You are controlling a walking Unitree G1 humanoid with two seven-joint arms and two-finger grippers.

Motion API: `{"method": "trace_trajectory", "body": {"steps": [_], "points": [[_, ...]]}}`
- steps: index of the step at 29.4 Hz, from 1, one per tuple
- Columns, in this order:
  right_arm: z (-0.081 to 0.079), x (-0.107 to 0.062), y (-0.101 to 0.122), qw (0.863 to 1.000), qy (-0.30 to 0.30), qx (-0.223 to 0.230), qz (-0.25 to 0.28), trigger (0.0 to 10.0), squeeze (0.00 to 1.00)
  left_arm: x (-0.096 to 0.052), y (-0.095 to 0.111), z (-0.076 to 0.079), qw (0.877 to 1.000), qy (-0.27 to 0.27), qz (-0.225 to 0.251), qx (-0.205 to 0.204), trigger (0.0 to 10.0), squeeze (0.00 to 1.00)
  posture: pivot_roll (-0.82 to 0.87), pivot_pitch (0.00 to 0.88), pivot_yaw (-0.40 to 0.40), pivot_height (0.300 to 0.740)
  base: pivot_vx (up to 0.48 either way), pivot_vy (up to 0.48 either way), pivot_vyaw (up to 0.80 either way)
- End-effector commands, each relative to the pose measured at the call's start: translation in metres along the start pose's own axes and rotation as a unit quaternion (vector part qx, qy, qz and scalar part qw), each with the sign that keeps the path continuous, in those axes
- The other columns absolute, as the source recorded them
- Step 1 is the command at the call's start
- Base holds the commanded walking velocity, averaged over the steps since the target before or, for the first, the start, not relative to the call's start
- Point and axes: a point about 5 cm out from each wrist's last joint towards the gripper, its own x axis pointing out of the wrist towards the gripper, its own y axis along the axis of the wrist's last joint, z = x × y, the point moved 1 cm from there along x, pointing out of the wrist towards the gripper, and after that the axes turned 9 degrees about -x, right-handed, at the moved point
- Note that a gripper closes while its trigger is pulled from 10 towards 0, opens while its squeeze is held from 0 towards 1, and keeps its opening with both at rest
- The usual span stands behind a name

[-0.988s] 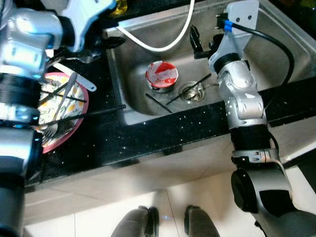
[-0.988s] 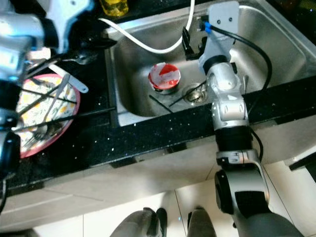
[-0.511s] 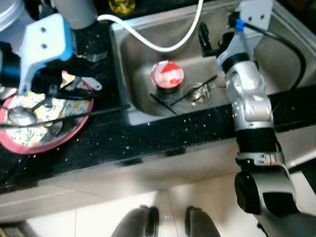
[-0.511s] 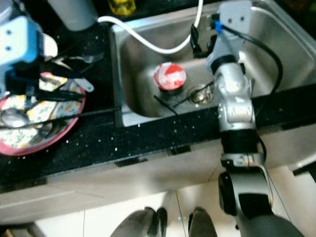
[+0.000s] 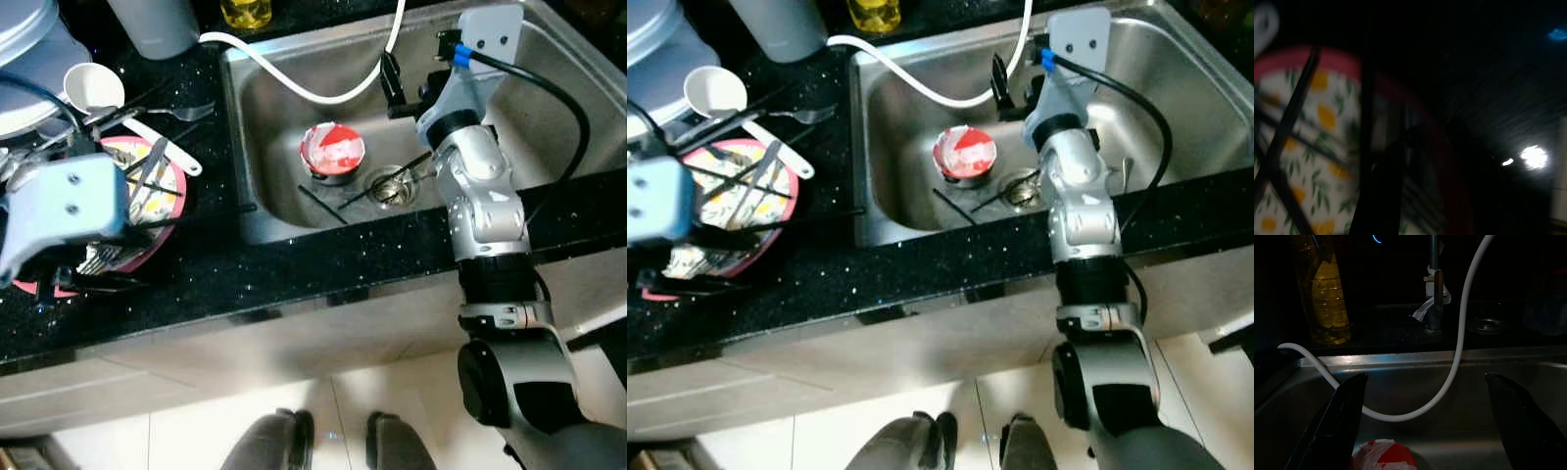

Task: Kitchen organization

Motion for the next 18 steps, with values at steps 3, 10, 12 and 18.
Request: {"method": "trace_trajectory", "body": {"steps": [3,10,12,18], "points": [[-0.006,-0.002,-0.002,1.0,0.011,-0.002,-0.004,10.0,0.0,0.01,-0.016,-0.001,0.999,0.011,-0.045,0.004,10.0,0.0,0.15,0.191,0.128,0.74,0.0,0.0,0.0],[-0.004,-0.002,-0.003,1.0,0.01,-0.003,-0.005,10.0,0.0,0.031,-0.03,0.001,0.998,0.033,-0.052,0.007,7.5,0.0,0.14,0.185,0.119,0.74,0.0,0.0,0.0],[-0.006,-0.002,-0.002,1.0,0.013,-0.003,-0.003,10.0,0.0,0.038,-0.033,0.002,0.998,0.036,-0.048,0.011,2.8,0.0,0.13,0.18,0.115,0.74,0.0,0.0,0.0],[-0.007,0.0,0.0,1.0,0.015,-0.002,-0.001,10.0,0.0,0.043,-0.033,0.003,0.998,0.05,-0.036,0.015,0.0,0.0,0.13,0.171,0.106,0.74,0.0,0.0,0.0]]}}
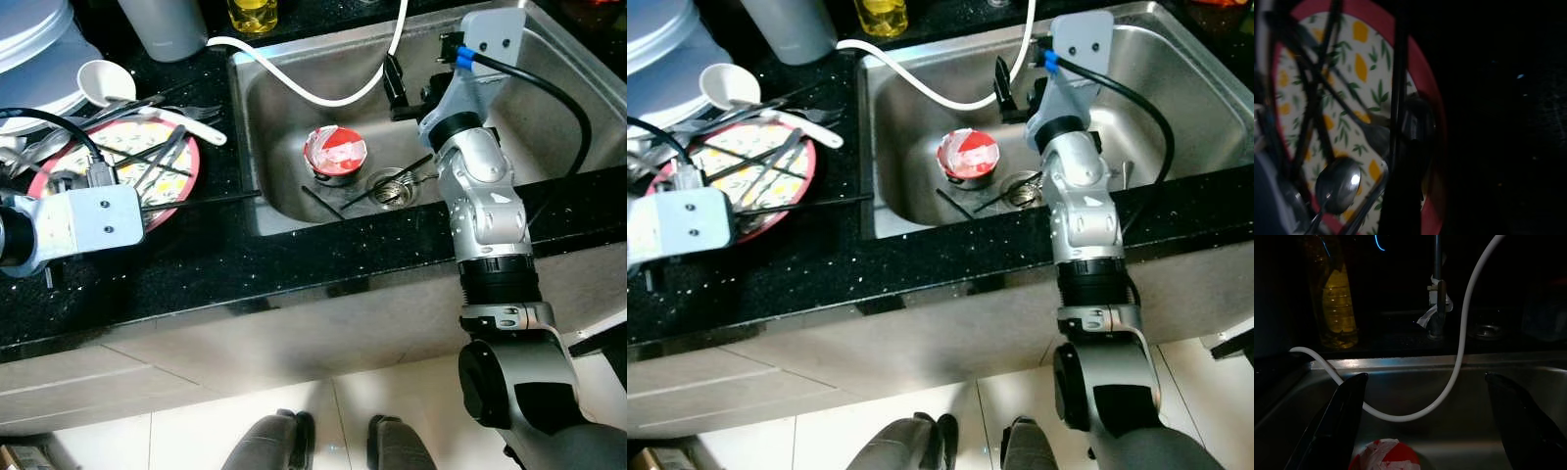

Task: Kitchen organization

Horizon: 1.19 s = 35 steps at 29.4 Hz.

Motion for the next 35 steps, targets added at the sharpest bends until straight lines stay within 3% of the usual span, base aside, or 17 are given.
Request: {"method": "trace_trajectory", "body": {"steps": [1,6,10,12,13,18,22,23,24,29,35], "points": [[-0.007,0.001,0.002,1.0,0.015,-0.002,0.003,10.0,0.0,0.022,-0.012,0.021,0.998,-0.055,0.0,-0.035,0.0,0.0,0.13,0.169,0.106,0.74,0.0,0.0,0.0],[-0.008,0.001,0.003,1.0,0.017,-0.001,0.004,10.0,0.0,0.015,0.003,0.005,0.999,-0.018,0.033,-0.031,0.0,0.0,0.13,0.163,0.1,0.74,0.0,0.0,0.0],[-0.01,0.003,0.004,1.0,0.021,0.0,0.006,10.0,0.0,0.005,0.03,-0.018,0.995,0.029,0.096,-0.026,0.0,0.0,0.12,0.154,0.095,0.74,0.0,0.0,0.0],[-0.01,0.003,0.004,1.0,0.021,0.0,0.006,10.0,0.0,0.005,0.03,-0.018,0.995,0.029,0.096,-0.026,0.0,0.0,0.12,0.154,0.095,0.74,0.0,0.0,0.0],[-0.011,0.003,0.004,1.0,0.022,0.001,0.008,10.0,0.0,0.0,0.042,-0.025,0.991,0.043,0.123,-0.026,0.0,0.0,0.12,0.153,0.093,0.74,0.0,0.0,0.0],[-0.011,0.004,0.004,1.0,0.023,0.001,0.007,10.0,0.0,-0.001,0.057,-0.029,0.986,0.047,0.16,-0.028,0.0,0.0,0.12,0.156,0.092,0.74,0.0,0.0,0.0],[-0.011,0.003,0.004,1.0,0.023,0.001,0.007,10.0,0.0,0.006,0.06,-0.023,0.985,0.034,0.167,-0.028,0.0,0.0,0.12,0.161,0.094,0.74,0.0,0.0,0.0],[-0.01,0.003,0.004,1.0,0.021,0.0,0.005,10.0,0.0,0.021,0.065,-0.004,0.984,-0.003,0.176,-0.028,0.0,0.0,0.11,0.163,0.096,0.74,0.0,0.0,0.0],[-0.01,0.003,0.004,1.0,0.021,0.0,0.005,10.0,0.0,0.021,0.065,-0.004,0.984,-0.003,0.176,-0.028,0.0,0.0,0.11,0.163,0.096,0.74,0.0,0.0,0.0],[-0.008,0.002,0.003,1.0,0.018,-0.003,0.003,10.0,0.0,0.044,0.068,0.039,0.981,-0.087,0.171,-0.022,0.0,0.0,0.1,0.164,0.099,0.74,0.0,0.0,0.0],[-0.007,0.001,0.002,1.0,0.016,-0.003,0.0,10.0,0.0,0.056,0.062,0.047,0.985,-0.089,0.147,-0.005,0.0,0.0,0.1,0.167,0.099,0.74,0.0,0.0,0.0]]}}
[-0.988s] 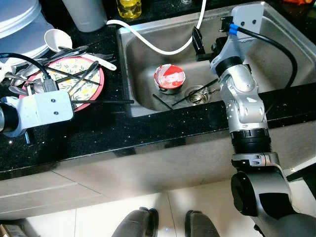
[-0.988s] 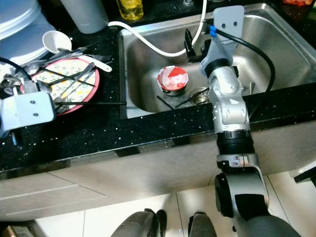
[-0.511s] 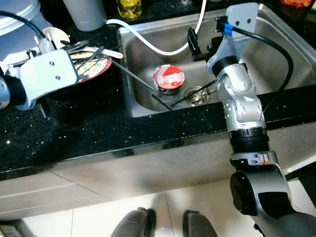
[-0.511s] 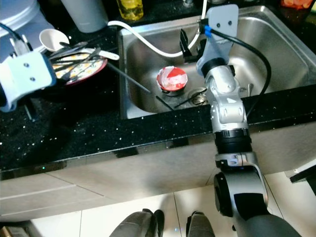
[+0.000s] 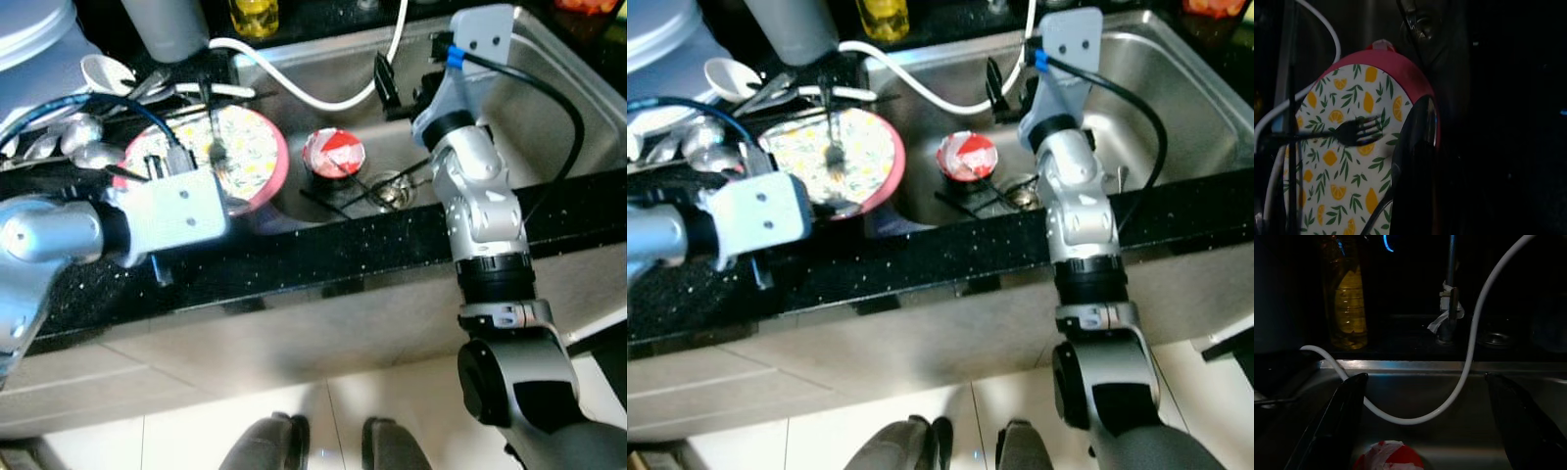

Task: Kitchen organization

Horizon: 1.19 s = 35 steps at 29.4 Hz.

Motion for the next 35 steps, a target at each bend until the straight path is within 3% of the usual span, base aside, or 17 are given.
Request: {"method": "trace_trajectory", "body": {"steps": [1,3,9,11,19,23,26,35], "points": [[-0.001,-0.001,0.0,1.0,0.001,0.0,-0.001,10.0,0.0,0.017,-0.021,0.021,0.997,-0.063,-0.027,-0.044,0.0,0.0,0.1,0.167,0.099,0.74,0.0,0.0,0.0],[-0.003,0.0,0.0,1.0,0.002,0.003,-0.001,10.0,0.0,0.02,-0.027,0.022,0.997,-0.06,-0.05,-0.018,0.0,0.0,0.1,0.165,0.1,0.74,0.0,0.0,0.0],[-0.002,-0.001,0.0,1.0,0.001,0.003,-0.001,10.0,0.0,0.023,-0.025,0.022,0.998,-0.048,-0.046,-0.015,0.0,0.0,0.1,0.165,0.102,0.74,0.0,0.0,0.0],[-0.001,-0.001,-0.001,1.0,-0.001,0.002,-0.001,10.0,0.0,0.028,-0.026,0.014,0.999,-0.017,-0.051,0.007,0.0,0.0,0.1,0.164,0.1,0.74,0.0,0.0,0.0],[-0.002,0.0,0.001,1.0,0.0,0.003,0.0,10.0,0.0,0.035,-0.026,0.006,0.997,0.004,-0.048,0.067,0.0,0.0,0.09,0.159,0.097,0.74,0.0,0.0,0.0],[-0.002,0.001,0.002,1.0,0.0,0.003,0.002,10.0,0.0,0.038,-0.023,-0.012,0.993,0.03,-0.045,0.102,0.0,0.0,0.09,0.159,0.097,0.74,0.0,0.0,0.0],[-0.002,0.0,0.002,1.0,0.0,0.002,0.002,10.0,0.0,0.04,-0.022,-0.016,0.991,0.027,-0.044,0.121,0.0,0.0,0.08,0.16,0.1,0.74,0.0,0.0,0.0],[0.0,0.001,0.003,1.0,-0.003,-0.001,0.002,10.0,0.0,0.056,-0.016,-0.027,0.987,0.026,0.002,0.159,0.0,0.0,0.07,0.169,0.105,0.74,0.0,0.0,0.0]]}}
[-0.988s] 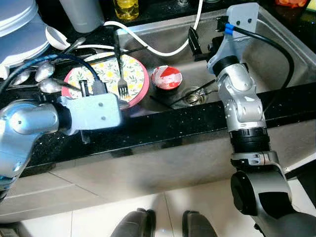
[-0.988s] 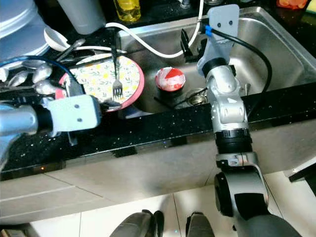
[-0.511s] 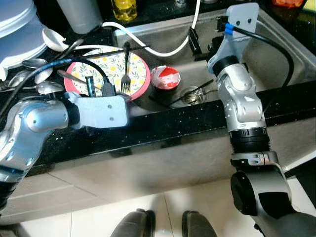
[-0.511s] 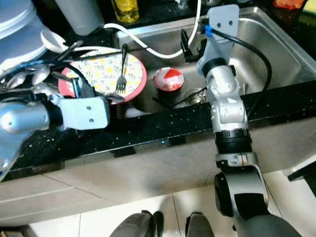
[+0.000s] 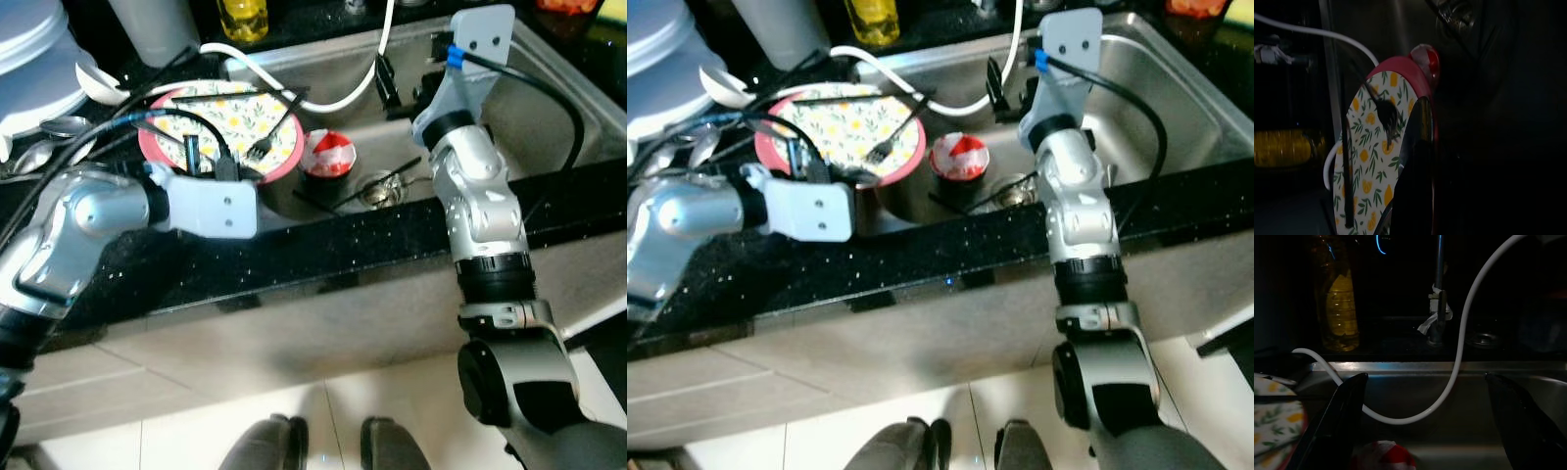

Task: Kitchen organization

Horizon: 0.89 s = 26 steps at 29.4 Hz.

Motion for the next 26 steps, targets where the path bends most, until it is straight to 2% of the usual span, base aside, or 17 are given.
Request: {"method": "trace_trajectory", "body": {"steps": [1,6,18,19,26], "points": [[-0.001,0.001,0.003,1.0,0.003,-0.001,0.003,10.0,0.0,0.011,-0.006,0.015,0.999,-0.033,-0.001,-0.012,0.0,0.0,0.07,0.169,0.105,0.74,0.0,0.0,0.0],[0.0,0.001,0.004,1.0,0.002,-0.001,0.002,10.0,0.0,0.023,0.002,0.011,0.998,-0.037,0.04,0.017,0.0,0.0,0.06,0.177,0.106,0.74,0.0,0.0,0.0],[-0.001,-0.002,0.003,1.0,0.003,0.0,0.001,10.0,0.0,0.042,0.002,-0.001,0.996,-0.004,0.073,0.047,0.0,0.0,0.05,0.177,0.104,0.74,0.0,0.0,0.0],[-0.003,-0.002,0.002,1.0,0.005,0.001,0.0,10.0,0.0,0.048,0.001,-0.003,0.995,0.014,0.084,0.048,0.0,0.0,0.05,0.172,0.103,0.74,0.0,0.0,0.0],[-0.005,-0.003,0.003,1.0,0.007,0.002,0.0,10.0,0.0,0.057,0.001,-0.002,0.993,0.025,0.101,0.06,0.0,0.0,0.05,0.17,0.101,0.74,0.0,0.0,0.0]]}}
